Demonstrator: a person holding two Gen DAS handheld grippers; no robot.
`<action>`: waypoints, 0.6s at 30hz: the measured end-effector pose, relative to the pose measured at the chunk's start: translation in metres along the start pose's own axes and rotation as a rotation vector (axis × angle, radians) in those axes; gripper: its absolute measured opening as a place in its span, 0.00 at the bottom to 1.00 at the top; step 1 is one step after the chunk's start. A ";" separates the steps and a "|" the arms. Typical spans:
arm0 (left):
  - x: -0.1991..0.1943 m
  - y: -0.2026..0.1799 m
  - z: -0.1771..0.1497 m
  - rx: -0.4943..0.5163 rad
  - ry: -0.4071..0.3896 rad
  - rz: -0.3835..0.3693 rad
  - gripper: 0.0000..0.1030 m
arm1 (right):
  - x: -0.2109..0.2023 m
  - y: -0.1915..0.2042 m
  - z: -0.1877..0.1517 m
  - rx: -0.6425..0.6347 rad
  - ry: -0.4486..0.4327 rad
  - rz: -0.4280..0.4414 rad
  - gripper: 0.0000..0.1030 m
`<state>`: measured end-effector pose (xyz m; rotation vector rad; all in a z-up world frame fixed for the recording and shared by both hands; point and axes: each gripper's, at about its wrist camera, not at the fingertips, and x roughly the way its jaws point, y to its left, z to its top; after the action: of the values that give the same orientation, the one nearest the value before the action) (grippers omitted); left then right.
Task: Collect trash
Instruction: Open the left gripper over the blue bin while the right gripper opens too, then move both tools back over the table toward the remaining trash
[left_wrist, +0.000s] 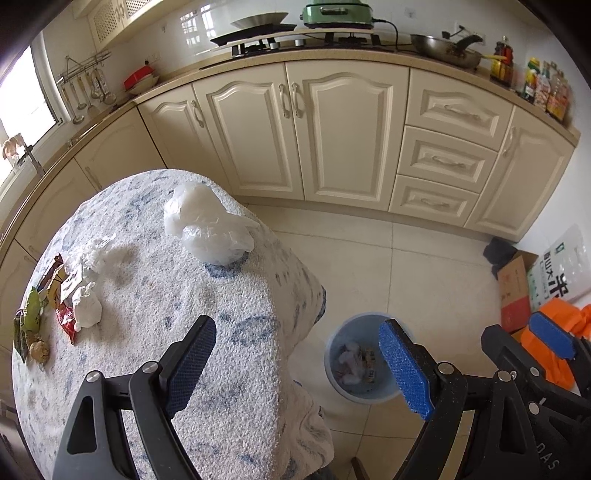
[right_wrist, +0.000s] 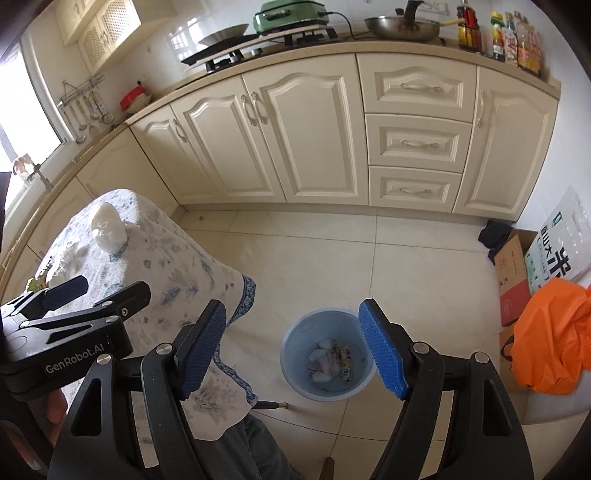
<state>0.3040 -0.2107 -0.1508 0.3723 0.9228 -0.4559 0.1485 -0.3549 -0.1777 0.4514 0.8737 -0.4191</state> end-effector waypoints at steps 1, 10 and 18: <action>-0.002 0.000 -0.001 0.000 -0.002 0.001 0.84 | -0.002 0.001 0.000 -0.002 -0.003 -0.001 0.74; -0.034 0.006 -0.016 -0.011 -0.032 0.007 0.84 | -0.025 0.016 -0.005 -0.042 -0.043 0.001 0.74; -0.073 0.035 -0.041 -0.064 -0.073 0.021 0.85 | -0.049 0.044 -0.014 -0.102 -0.086 0.020 0.74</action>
<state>0.2565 -0.1454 -0.1095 0.3050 0.8599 -0.4170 0.1347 -0.3034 -0.1371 0.3456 0.8032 -0.3714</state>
